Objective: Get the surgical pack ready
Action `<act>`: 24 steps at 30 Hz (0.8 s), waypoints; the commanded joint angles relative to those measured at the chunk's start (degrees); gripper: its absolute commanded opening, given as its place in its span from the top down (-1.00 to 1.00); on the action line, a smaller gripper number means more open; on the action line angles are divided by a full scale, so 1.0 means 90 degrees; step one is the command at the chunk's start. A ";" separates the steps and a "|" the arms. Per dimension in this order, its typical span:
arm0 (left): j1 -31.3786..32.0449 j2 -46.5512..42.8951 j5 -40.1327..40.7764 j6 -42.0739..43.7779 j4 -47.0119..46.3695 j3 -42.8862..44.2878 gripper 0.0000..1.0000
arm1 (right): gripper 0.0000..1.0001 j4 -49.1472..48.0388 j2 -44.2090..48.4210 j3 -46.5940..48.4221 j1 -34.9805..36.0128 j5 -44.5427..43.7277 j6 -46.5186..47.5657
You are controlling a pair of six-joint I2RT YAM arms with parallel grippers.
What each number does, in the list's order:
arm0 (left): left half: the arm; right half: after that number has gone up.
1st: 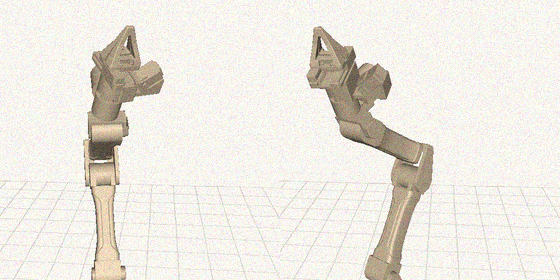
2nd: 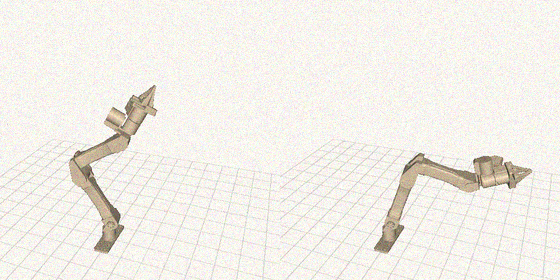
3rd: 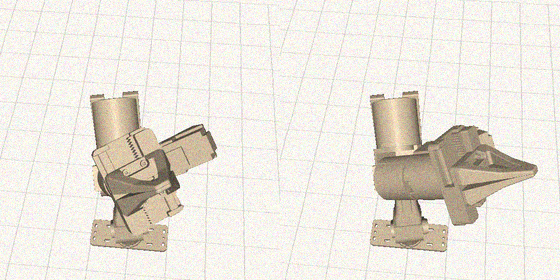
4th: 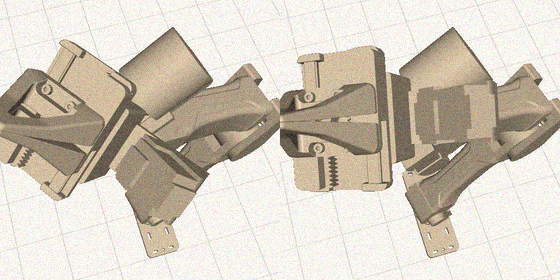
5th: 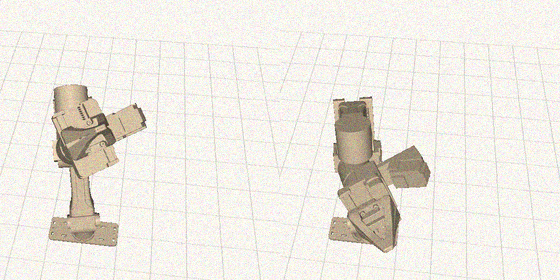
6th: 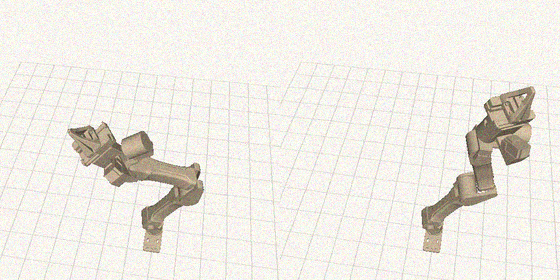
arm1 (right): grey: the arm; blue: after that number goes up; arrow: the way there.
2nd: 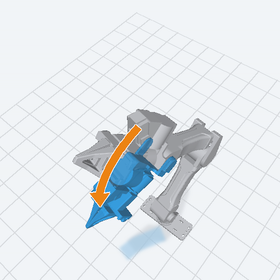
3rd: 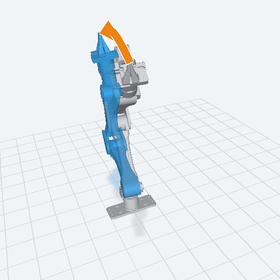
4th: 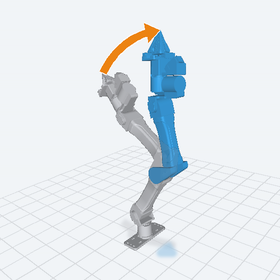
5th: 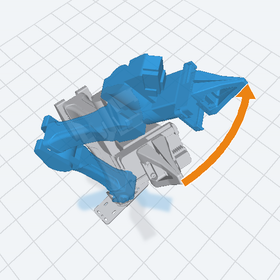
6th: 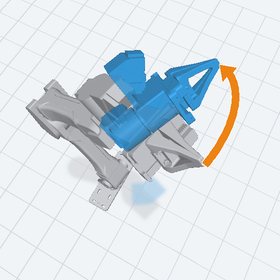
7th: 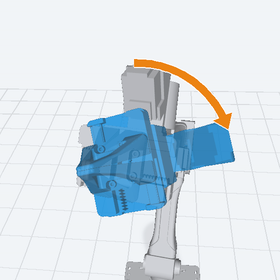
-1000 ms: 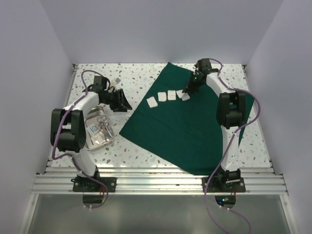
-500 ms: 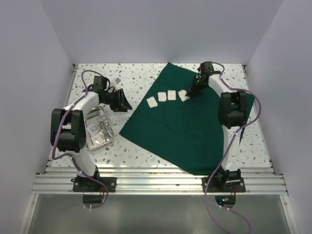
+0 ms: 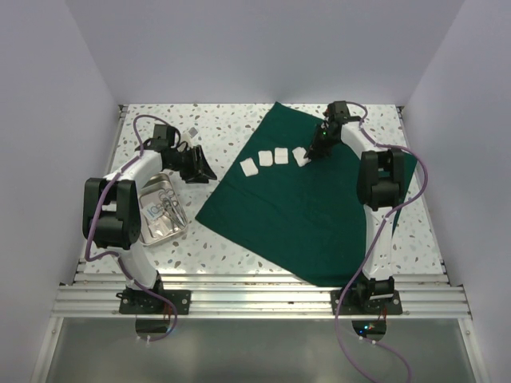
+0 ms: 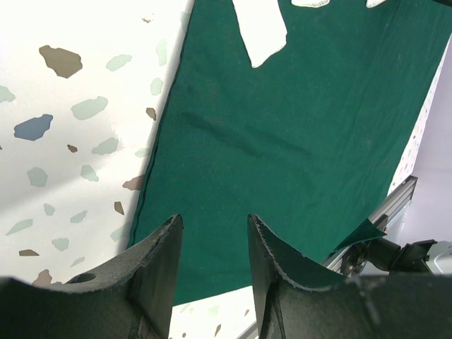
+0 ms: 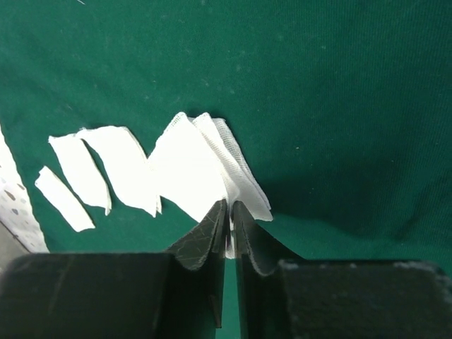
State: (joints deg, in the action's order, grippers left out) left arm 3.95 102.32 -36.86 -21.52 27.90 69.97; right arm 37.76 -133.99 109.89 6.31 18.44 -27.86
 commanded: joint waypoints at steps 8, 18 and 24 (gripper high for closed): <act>0.0050 0.0076 -0.0172 -0.0011 -0.0122 0.0028 0.09 | 0.49 0.0326 0.0327 0.0144 -0.0017 -0.0388 0.0449; 0.0050 0.0057 -0.0172 -0.0011 -0.0141 -0.0002 0.09 | 0.41 0.0473 0.0367 0.0222 -0.0017 -0.0417 0.0673; 0.0050 0.0056 -0.0181 -0.0011 -0.0151 -0.0041 0.09 | 0.35 0.0541 0.0396 0.0203 -0.0017 -0.0583 0.0722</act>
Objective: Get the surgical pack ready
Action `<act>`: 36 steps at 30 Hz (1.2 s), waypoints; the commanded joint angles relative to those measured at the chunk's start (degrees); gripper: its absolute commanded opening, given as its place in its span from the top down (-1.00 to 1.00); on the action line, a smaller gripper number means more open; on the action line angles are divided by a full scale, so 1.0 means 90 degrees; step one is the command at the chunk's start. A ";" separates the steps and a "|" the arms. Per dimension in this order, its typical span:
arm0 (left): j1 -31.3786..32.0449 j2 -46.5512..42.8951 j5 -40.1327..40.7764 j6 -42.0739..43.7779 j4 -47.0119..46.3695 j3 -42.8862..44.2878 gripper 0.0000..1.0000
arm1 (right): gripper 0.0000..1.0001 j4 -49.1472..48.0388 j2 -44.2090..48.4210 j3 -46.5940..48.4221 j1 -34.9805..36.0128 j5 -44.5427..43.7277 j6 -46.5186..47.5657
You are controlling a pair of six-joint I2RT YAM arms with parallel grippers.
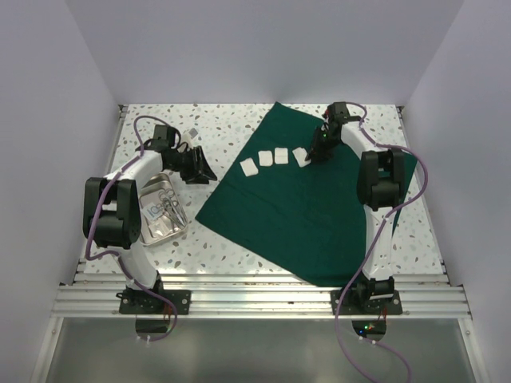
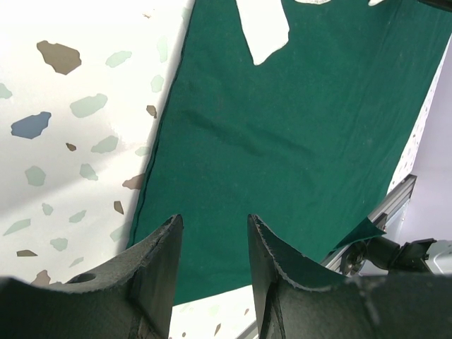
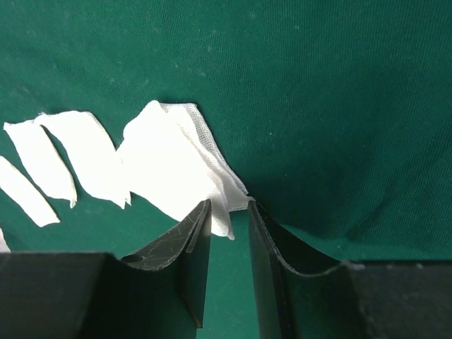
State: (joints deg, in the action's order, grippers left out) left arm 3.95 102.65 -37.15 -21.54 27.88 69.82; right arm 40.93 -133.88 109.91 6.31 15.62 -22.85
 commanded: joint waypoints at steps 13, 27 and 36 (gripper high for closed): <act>0.0050 0.0040 -0.0160 0.0001 -0.0139 -0.0033 0.09 | 0.26 0.0277 0.0374 0.0376 -0.0017 -0.0300 0.0264; 0.0050 0.0079 -0.0199 -0.0019 -0.0158 -0.0024 0.09 | 0.25 0.0101 -0.0065 0.0503 -0.0007 0.0091 0.0137; 0.0050 0.0011 -0.0316 -0.0009 -0.0226 -0.0024 0.06 | 0.29 0.0072 -0.0173 0.0405 -0.0007 0.0140 0.0117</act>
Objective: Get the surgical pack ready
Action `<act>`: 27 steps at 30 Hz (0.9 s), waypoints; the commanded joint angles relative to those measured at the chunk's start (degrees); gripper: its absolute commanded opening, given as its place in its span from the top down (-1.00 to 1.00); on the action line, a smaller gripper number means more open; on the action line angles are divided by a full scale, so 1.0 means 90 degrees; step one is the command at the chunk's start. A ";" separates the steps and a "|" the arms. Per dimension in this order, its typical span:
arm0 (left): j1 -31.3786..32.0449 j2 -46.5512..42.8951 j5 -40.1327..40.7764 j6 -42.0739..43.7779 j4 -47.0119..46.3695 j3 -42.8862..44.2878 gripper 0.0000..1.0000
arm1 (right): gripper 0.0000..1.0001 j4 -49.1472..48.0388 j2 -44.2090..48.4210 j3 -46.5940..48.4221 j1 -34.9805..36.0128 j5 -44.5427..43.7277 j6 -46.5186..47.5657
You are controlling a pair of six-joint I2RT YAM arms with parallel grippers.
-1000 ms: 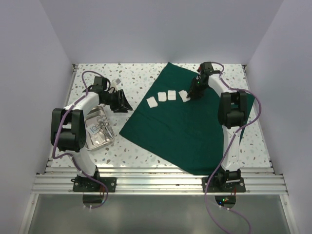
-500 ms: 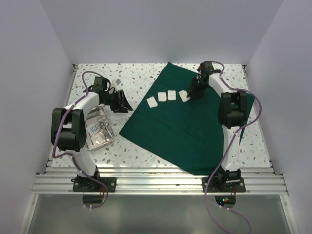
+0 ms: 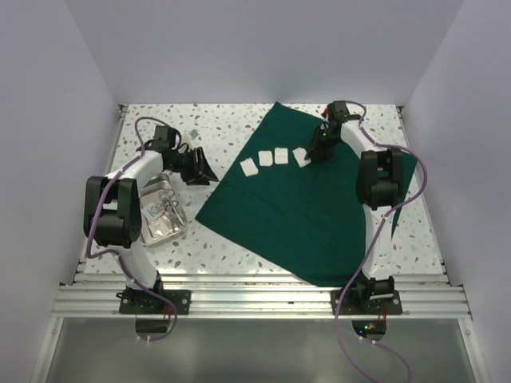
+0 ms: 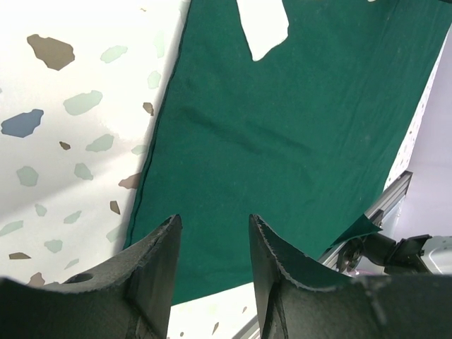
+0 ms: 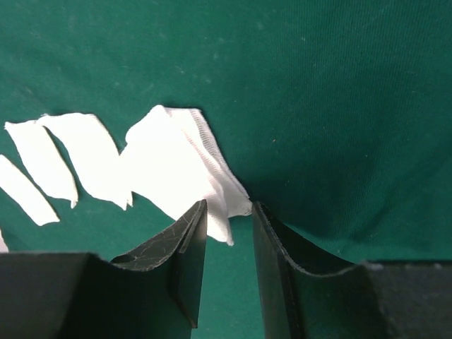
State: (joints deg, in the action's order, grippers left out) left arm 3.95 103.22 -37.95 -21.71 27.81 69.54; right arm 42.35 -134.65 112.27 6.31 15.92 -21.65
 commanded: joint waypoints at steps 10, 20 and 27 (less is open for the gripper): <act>0.0060 -0.0072 -0.0314 -0.0019 -0.0288 -0.0031 0.03 | 0.28 0.0021 0.0020 0.0103 -0.0017 -0.0060 0.0110; 0.0050 -0.0043 -0.0304 -0.0009 -0.0278 -0.0021 0.04 | 0.24 0.0178 0.0205 0.0094 -0.0007 -0.0343 0.0296; 0.0050 -0.0043 -0.0304 -0.0019 -0.0258 -0.0031 0.04 | 0.15 0.0285 0.0137 0.0192 -0.0007 -0.0333 0.0364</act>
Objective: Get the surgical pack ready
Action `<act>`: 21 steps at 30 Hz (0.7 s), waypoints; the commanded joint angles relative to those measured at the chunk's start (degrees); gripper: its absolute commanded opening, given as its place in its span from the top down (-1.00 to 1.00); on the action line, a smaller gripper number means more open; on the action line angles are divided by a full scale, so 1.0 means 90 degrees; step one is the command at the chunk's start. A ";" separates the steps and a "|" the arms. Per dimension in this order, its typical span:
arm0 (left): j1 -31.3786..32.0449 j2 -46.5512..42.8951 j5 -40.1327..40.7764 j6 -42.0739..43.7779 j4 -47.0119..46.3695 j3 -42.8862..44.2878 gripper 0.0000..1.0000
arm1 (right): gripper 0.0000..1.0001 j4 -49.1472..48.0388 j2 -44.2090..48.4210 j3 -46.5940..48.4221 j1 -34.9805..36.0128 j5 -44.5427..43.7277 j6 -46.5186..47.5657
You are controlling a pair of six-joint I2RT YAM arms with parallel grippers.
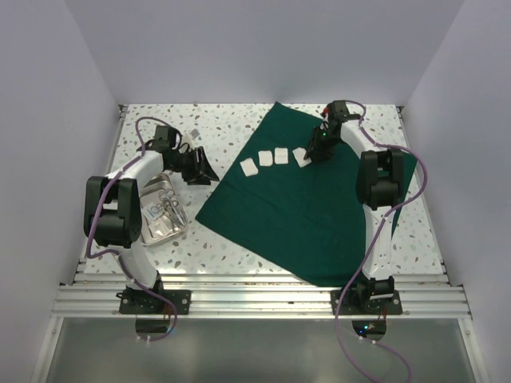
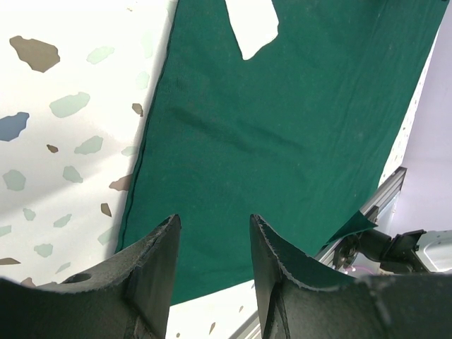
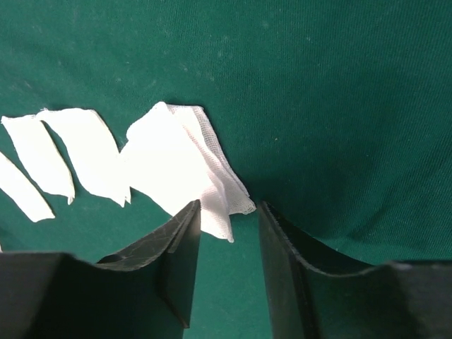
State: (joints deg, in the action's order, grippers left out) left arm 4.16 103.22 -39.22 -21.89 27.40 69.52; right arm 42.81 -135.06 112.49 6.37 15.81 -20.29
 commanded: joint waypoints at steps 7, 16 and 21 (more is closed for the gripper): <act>0.0035 -0.0004 -0.0193 -0.0009 -0.0251 -0.0029 0.04 | 0.06 0.0165 0.0212 0.0040 -0.0005 -0.0302 0.0224; 0.0026 0.0006 -0.0242 -0.0039 -0.0271 -0.0019 0.04 | 0.13 0.0068 -0.0031 0.0031 0.0122 -0.0185 0.0156; 0.0026 -0.0004 -0.0232 -0.0029 -0.0251 -0.0029 0.04 | 0.17 0.0019 -0.0149 0.0118 0.0200 -0.0185 0.0087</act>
State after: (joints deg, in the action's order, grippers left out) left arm 4.21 103.26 -40.07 -21.93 27.22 69.52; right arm 42.81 -134.96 112.51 7.18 15.16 -19.84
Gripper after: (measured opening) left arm 0.480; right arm 0.417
